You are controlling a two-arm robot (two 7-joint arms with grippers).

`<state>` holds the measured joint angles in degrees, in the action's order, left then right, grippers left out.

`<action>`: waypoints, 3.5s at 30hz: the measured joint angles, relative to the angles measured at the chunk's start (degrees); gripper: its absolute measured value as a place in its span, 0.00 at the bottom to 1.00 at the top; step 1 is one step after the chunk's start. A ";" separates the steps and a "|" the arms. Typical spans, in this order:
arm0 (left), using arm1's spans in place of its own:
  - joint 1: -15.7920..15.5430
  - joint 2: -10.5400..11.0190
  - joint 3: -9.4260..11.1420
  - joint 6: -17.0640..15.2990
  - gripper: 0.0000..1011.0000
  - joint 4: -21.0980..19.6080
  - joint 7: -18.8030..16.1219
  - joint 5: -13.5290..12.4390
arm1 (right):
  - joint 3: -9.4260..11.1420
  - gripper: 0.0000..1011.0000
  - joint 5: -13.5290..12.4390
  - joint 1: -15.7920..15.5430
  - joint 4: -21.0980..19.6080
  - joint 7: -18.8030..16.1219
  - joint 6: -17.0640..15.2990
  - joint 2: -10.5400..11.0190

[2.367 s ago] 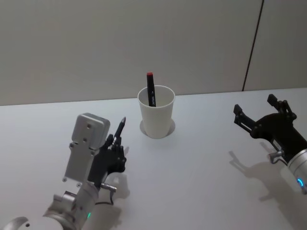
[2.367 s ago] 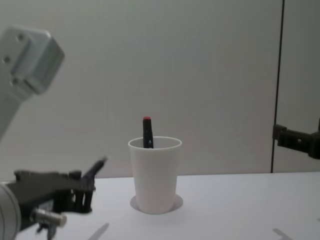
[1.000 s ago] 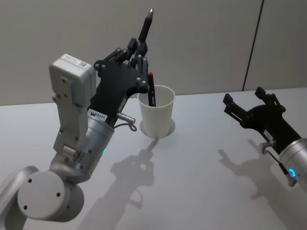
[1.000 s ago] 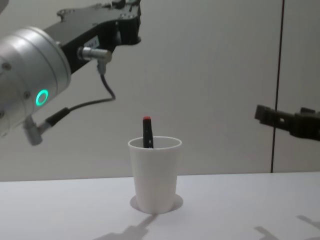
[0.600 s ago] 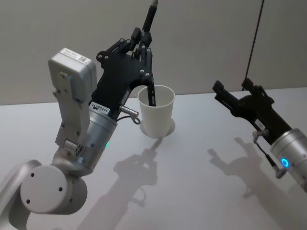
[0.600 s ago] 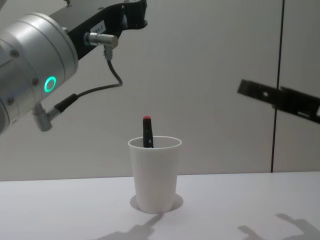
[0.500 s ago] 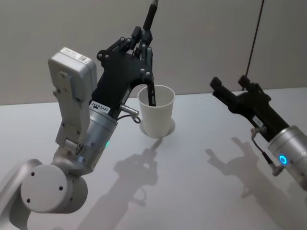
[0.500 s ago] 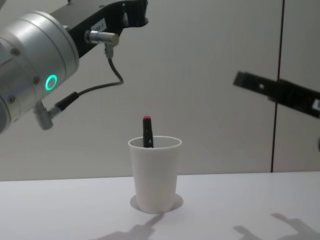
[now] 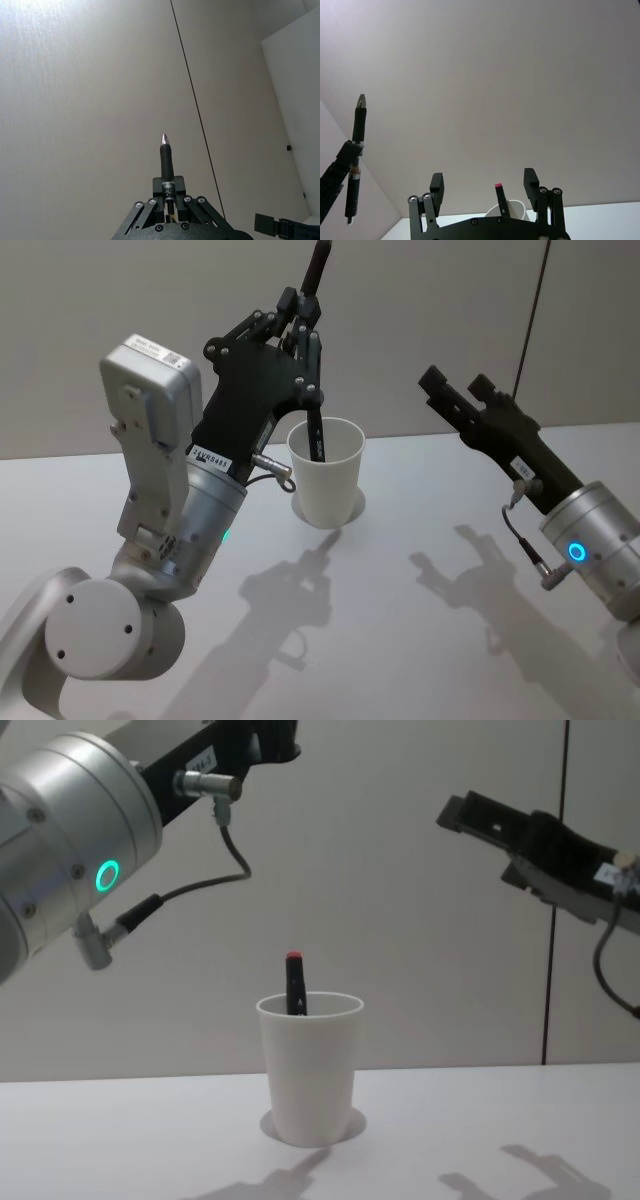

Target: Place the pen into the pen holder.

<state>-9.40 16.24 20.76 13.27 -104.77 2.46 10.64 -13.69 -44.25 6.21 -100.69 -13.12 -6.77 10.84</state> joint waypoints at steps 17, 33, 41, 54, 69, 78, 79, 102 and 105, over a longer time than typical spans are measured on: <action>-0.16 -0.13 0.01 0.23 0.13 0.12 0.20 -0.01 | 0.34 0.99 -8.33 1.64 -3.54 -0.63 -6.92 0.01; -0.23 -0.18 0.00 0.30 0.13 0.15 0.26 -0.01 | 0.58 0.99 -16.06 7.42 -4.01 -1.74 -17.97 -0.27; -0.23 -0.18 0.01 0.30 0.13 0.15 0.26 -0.01 | 0.21 0.99 -17.14 11.18 -2.30 -2.40 -21.80 -0.92; -0.22 -0.18 0.00 0.29 0.13 0.15 0.24 -0.01 | -0.45 0.99 -18.13 15.95 0.11 -3.41 -24.77 -2.00; -0.23 -0.18 0.00 0.29 0.13 0.15 0.24 -0.01 | -2.15 0.99 -16.81 19.66 2.57 -4.15 -26.26 -3.02; -0.23 -0.18 0.01 0.29 0.13 0.15 0.24 -0.01 | -3.06 0.99 -14.92 20.70 3.90 -4.22 -25.87 -3.07; -0.23 -0.18 0.00 0.29 0.13 0.15 0.24 -0.01 | -3.14 0.99 -14.84 20.77 4.00 -4.24 -25.84 -3.09; -0.23 -0.18 0.00 0.29 0.13 0.15 0.24 -0.01 | -5.16 0.99 -14.09 22.21 6.28 -4.96 -23.60 -3.69; -0.23 -0.18 0.01 0.29 0.13 0.15 0.24 -0.01 | -5.30 0.99 -14.02 22.27 6.45 -5.04 -23.25 -3.70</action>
<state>-9.62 16.06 20.77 13.56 -104.63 2.70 10.64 -18.99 -58.27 28.48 -94.24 -18.17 -30.02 7.14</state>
